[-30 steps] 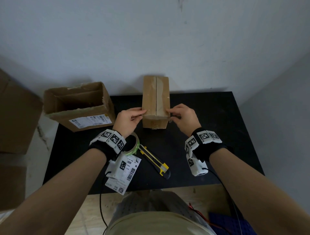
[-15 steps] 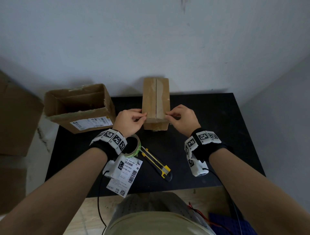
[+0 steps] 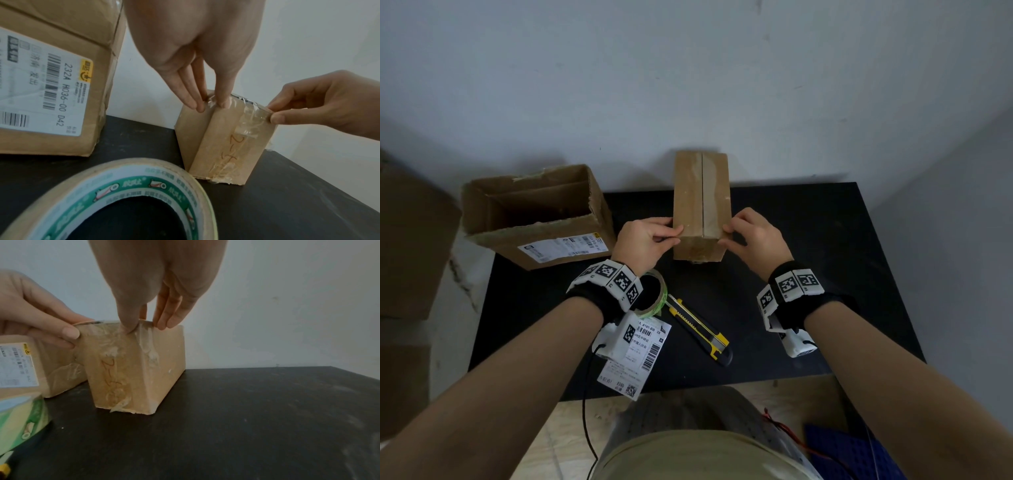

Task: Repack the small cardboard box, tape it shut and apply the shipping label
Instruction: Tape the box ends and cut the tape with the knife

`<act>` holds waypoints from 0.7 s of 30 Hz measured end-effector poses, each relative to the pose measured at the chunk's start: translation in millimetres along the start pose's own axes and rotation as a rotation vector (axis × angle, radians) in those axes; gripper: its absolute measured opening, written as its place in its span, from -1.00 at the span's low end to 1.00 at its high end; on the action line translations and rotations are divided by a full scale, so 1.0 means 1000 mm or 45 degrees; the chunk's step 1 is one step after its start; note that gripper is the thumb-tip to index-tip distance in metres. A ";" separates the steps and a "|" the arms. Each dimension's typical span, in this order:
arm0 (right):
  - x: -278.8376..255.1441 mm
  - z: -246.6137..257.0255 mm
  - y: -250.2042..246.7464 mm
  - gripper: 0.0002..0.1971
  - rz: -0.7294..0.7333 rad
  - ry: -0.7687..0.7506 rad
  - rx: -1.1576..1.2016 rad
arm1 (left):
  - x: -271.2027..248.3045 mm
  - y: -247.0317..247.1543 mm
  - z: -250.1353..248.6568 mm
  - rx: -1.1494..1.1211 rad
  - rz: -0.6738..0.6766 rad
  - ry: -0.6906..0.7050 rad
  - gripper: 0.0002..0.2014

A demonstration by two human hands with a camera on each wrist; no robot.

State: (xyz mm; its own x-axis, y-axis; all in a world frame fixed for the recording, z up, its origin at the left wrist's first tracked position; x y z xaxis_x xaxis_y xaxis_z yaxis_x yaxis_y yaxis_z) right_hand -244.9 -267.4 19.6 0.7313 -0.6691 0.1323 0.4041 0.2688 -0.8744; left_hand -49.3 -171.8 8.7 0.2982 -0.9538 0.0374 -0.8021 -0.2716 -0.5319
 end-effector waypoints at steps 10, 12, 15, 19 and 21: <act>-0.006 -0.005 -0.004 -0.74 0.068 0.039 0.132 | 0.001 -0.012 -0.002 0.255 0.177 0.027 -0.67; -0.006 -0.004 -0.008 -0.75 0.120 0.083 0.163 | 0.003 -0.016 -0.001 0.342 0.262 0.032 -0.61; 0.000 0.002 -0.008 -0.73 0.168 0.153 0.023 | 0.005 -0.016 -0.006 0.308 0.266 0.041 -0.70; 0.007 0.017 0.003 -0.48 0.170 0.234 -0.200 | 0.007 -0.015 -0.007 0.229 0.244 0.020 -0.77; 0.009 0.022 0.008 -0.43 0.146 0.284 -0.242 | 0.008 -0.016 -0.005 0.229 0.232 0.008 -0.76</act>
State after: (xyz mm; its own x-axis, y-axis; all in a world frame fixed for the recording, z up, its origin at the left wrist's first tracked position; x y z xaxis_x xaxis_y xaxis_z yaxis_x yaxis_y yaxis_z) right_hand -222.9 -256.0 23.8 0.6189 -0.7831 -0.0599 0.2001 0.2310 -0.9522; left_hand -36.8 -175.4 21.3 0.1539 -0.9857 -0.0679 -0.7369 -0.0687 -0.6725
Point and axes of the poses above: each hand's wrist, its own x-axis towards the middle knuckle, its own y-axis out of the palm, z = x × y, the point moved 1 cm from there along x, towards the middle knuckle, and after that the axes turned 1 degree about z, right-handed, at the moved point
